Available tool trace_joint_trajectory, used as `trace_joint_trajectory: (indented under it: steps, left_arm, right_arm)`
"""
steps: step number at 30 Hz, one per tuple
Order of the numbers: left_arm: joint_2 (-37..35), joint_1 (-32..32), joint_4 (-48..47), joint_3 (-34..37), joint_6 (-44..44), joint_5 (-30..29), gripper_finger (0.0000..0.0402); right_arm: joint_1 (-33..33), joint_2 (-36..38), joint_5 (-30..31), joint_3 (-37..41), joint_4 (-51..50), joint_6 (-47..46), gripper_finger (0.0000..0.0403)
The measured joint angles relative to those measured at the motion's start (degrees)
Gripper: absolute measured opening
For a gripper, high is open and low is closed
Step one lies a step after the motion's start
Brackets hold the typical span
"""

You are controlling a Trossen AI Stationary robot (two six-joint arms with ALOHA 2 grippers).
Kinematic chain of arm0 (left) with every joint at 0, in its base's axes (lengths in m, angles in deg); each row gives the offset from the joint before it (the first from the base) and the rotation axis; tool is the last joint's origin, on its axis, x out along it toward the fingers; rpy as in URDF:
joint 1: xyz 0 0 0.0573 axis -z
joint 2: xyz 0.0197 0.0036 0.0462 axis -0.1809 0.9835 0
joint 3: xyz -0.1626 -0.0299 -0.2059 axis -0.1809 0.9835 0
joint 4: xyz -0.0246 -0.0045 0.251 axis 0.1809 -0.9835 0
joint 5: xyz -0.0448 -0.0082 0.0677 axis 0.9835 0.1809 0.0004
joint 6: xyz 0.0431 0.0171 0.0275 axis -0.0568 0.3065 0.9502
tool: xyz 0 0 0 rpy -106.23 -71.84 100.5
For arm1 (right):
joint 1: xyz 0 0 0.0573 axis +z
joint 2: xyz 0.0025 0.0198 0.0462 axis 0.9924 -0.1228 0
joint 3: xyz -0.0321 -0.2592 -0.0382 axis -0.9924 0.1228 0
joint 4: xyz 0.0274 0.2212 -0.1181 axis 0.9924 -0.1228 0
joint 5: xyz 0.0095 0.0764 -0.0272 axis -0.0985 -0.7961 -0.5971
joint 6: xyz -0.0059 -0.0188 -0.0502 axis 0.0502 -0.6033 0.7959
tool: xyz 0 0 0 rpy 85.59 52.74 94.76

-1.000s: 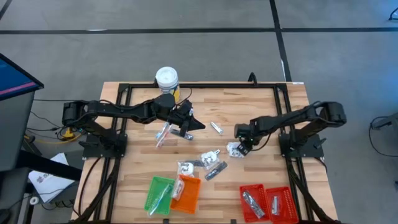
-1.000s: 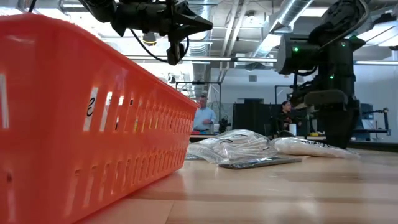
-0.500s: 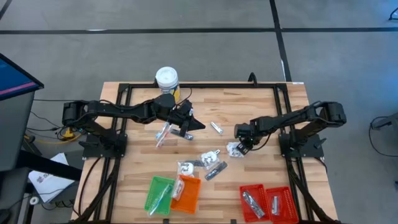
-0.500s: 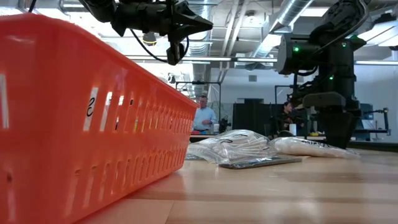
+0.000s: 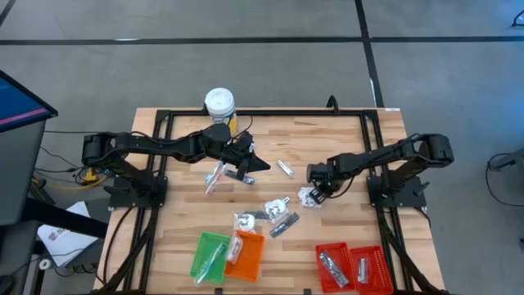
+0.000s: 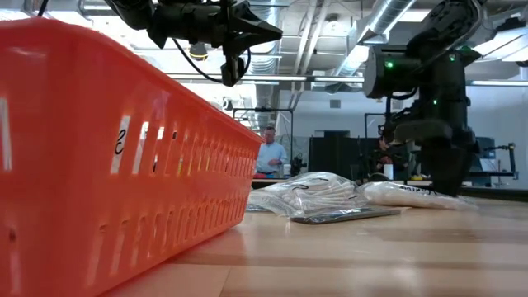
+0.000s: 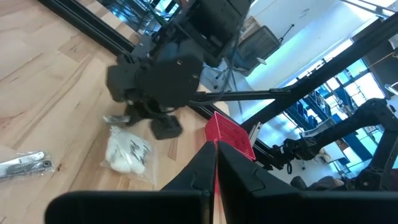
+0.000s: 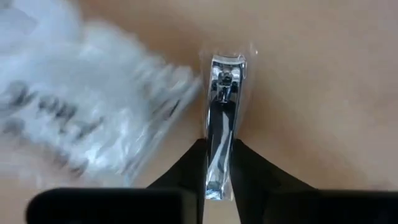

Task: Pick & Place Travel size toiletries
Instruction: Put the silver nail cutter into the right red basket

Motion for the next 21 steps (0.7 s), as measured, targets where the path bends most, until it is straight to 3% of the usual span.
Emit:
trace_joint_trajectory:
  steps: [11,16,21]
  left_arm:
    - [0.0,2.0,-0.2,0.0,-0.8,-0.1,0.0008]
    - [0.0,3.2,-0.4,0.0,-2.1,-1.6,0.0008]
    - [0.0,5.2,-0.3,0.0,-4.6,-6.0,0.0008]
  right_arm:
    - [3.6,3.7,0.3,-12.8,-14.3,-4.2,0.0045]
    - [9.3,9.2,0.9,-15.7,-18.6,-13.6,0.0039]
    - [19.5,15.6,3.6,-15.8,-21.0,-28.0,0.0040]
